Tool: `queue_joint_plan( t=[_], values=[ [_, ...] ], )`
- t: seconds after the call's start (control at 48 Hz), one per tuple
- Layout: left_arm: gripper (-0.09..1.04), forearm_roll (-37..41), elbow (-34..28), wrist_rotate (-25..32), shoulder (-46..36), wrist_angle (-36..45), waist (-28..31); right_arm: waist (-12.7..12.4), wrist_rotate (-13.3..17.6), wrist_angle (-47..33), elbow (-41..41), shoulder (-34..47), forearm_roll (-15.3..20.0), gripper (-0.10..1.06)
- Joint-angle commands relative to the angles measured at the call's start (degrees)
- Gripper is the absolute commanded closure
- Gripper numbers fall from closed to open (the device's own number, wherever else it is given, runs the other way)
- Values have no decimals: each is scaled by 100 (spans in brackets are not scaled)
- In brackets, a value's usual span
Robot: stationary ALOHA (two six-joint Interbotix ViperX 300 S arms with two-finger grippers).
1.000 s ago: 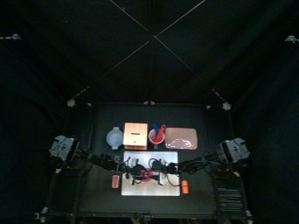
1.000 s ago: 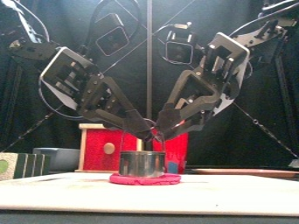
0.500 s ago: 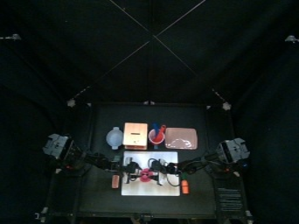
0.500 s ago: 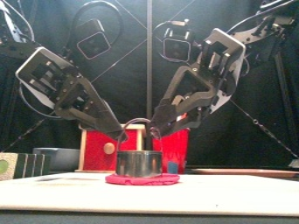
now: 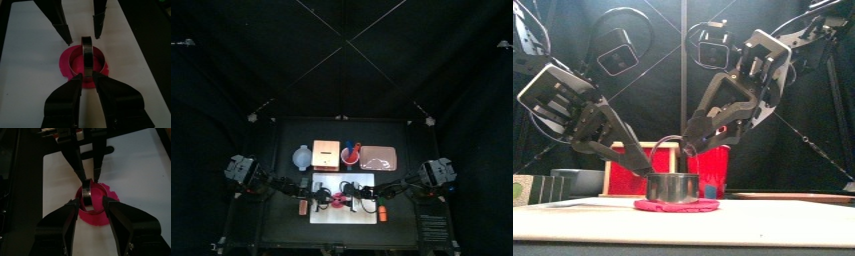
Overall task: Get the cutter from the drawer then cut the dough then place the extra dough in the bowl
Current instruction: Cut the dough
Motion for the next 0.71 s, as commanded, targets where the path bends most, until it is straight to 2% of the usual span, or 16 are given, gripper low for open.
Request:
queue_joint_plan(
  t=[0.021, 0.25, 0.458, 0.708],
  values=[
    [35, -53, -132, 18, 26, 18, 0, -62, 0, -18, -149, -237, -9, 17],
    [39, -62, -167, 18, 272, 35, 0, -79, -26, 123, -281, -229, -18, 17],
    [39, -62, -220, 9, 448, 88, -9, -105, 18, 290, -378, -211, -167, 17],
    [39, -44, -185, 44, -26, 176, -79, -141, 18, 316, -369, -193, -167, 17]
  ],
)
